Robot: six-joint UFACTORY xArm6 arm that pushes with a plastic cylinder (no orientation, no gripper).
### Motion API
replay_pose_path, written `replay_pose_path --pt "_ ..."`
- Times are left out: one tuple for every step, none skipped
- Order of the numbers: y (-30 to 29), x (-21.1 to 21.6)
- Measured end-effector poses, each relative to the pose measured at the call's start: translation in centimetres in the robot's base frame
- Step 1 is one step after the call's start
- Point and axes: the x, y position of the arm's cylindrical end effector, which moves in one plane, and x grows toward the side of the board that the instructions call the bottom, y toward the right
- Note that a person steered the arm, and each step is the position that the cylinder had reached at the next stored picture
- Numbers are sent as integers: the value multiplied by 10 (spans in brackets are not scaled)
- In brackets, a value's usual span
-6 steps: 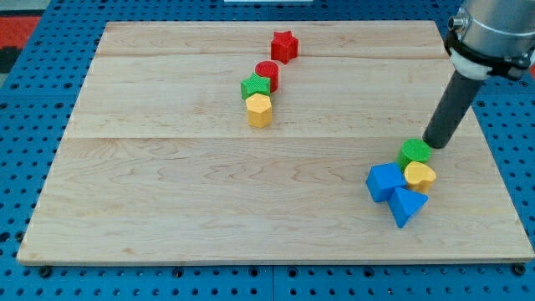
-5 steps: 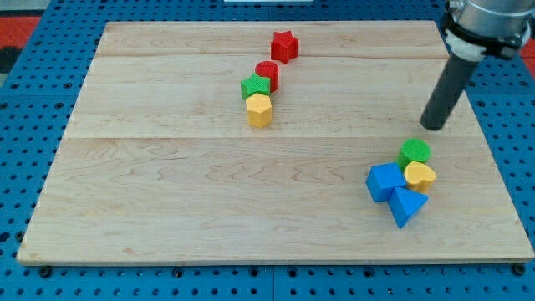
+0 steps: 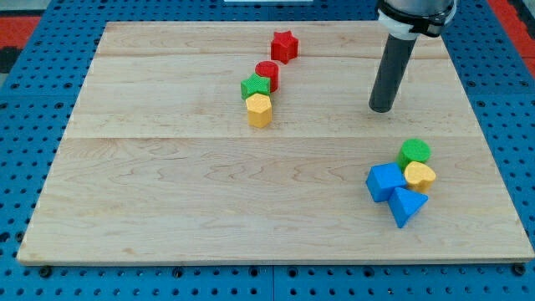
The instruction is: Push the group of blocks to the center
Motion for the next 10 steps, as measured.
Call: replay_pose_path --pt "0 -4" --pt "0 -13" --pt "0 -68" --pt "-1 -129" --pt "-59 -172" --pt "-114 -189" --pt "-142 -125" --pt "-147 -69" --pt "-147 -50" --pt "-144 -26"
